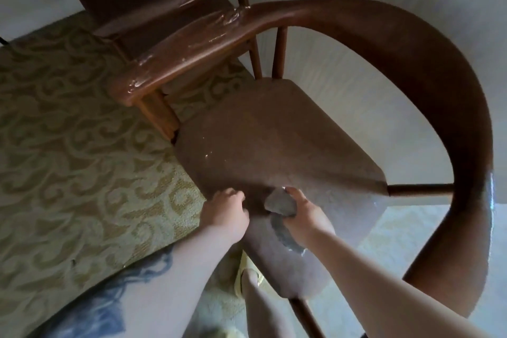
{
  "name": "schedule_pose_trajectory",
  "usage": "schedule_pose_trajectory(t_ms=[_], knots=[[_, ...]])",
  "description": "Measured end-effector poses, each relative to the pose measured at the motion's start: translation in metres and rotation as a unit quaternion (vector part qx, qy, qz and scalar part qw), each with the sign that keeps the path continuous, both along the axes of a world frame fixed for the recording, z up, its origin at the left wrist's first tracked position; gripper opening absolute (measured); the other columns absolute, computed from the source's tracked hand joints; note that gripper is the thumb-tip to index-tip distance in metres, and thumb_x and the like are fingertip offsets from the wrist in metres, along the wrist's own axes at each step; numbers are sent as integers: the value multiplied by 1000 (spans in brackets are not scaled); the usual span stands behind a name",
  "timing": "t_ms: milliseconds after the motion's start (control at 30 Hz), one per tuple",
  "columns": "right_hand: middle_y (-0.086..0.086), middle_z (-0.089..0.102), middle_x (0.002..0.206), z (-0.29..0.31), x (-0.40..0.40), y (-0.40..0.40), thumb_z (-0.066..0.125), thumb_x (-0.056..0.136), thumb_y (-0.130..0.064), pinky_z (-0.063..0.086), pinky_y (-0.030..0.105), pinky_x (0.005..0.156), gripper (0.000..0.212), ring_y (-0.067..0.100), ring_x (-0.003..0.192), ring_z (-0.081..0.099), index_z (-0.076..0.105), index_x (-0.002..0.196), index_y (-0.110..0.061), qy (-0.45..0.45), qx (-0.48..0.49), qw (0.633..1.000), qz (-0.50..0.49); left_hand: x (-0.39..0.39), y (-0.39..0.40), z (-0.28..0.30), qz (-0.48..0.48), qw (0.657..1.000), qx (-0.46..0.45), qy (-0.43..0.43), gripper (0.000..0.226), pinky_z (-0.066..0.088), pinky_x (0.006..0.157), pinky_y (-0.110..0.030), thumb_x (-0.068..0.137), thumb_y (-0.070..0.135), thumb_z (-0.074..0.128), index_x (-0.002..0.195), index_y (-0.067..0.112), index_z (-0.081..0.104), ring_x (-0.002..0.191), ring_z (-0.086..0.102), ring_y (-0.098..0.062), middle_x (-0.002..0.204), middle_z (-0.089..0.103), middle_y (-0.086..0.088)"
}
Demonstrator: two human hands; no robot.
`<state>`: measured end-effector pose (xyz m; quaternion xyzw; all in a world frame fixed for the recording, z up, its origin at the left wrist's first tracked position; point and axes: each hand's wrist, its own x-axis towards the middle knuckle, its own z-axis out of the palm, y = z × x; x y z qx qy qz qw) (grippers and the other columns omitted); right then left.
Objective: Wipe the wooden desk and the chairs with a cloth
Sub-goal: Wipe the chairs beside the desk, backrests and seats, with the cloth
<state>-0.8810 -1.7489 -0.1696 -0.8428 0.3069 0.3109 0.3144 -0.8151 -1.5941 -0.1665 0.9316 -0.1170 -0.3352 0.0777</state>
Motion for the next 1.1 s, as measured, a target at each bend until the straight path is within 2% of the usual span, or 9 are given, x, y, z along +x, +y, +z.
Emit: schedule_pose_trajectory(t_ms=[267,367,567,667,733,833,933,1033,1100], knots=[[3,44,147,-23,43,8,48,96,-20,49,38,84,62,30,117,55,24,150,-36,-151,-96,977,-116,30,13,-37,-86,995,-45,-34,56,19,116,-35,94,22,46,148,20,32,146,17,-17,160,21,2],[6,21,160,-47,62,11,49,91,-5,32,45,111,72,29,142,28,23,153,-32,-250,-221,939,-85,30,16,-52,-67,997,-28,-2,62,11,119,-38,96,27,42,153,20,18,149,4,-19,162,6,-1],[9,6,163,-108,69,80,50,95,-18,-1,53,119,64,32,149,-1,24,153,-33,-152,-201,964,-88,31,43,-80,31,995,-68,-61,65,17,118,-39,95,23,44,153,17,17,149,5,-20,162,5,-1],[5,9,163,-110,78,128,48,96,-27,1,52,119,58,30,149,-1,30,150,-34,-210,-120,969,42,42,63,-100,30,994,-57,-83,61,16,118,-39,100,22,36,154,15,9,149,2,-20,162,-3,-2],[3,15,162,-114,76,124,43,95,-36,6,49,120,55,29,149,5,33,149,-34,-254,-117,941,190,47,79,-110,60,994,-36,-86,66,15,118,-39,101,29,34,154,17,-4,149,-2,-21,161,-13,-2],[1,17,162,-121,65,67,57,85,-15,16,48,119,75,27,149,13,27,151,-33,-278,-167,885,334,49,88,-114,59,995,-32,-79,72,14,118,-41,98,45,27,150,19,-16,148,-3,-25,158,-22,-2],[5,19,161,-120,69,25,55,90,-19,21,56,116,70,31,148,15,26,152,-32,-241,-217,929,181,54,74,-116,139,987,-45,-60,77,9,118,-37,94,52,17,150,12,-18,148,-7,-24,159,-22,-7],[6,4,163,-119,114,56,47,97,-30,5,53,119,66,31,149,0,14,154,-34,-168,-231,958,17,53,60,-121,191,978,-56,-58,78,14,117,-35,96,50,19,147,8,-23,149,-6,-23,158,-24,-9],[6,-5,163,-116,135,89,40,98,-36,-3,52,119,66,31,149,-10,6,154,-37,-168,-206,962,61,50,60,-124,200,976,-54,-64,80,19,116,-35,95,51,21,148,7,-19,149,2,-24,159,-19,-10]])
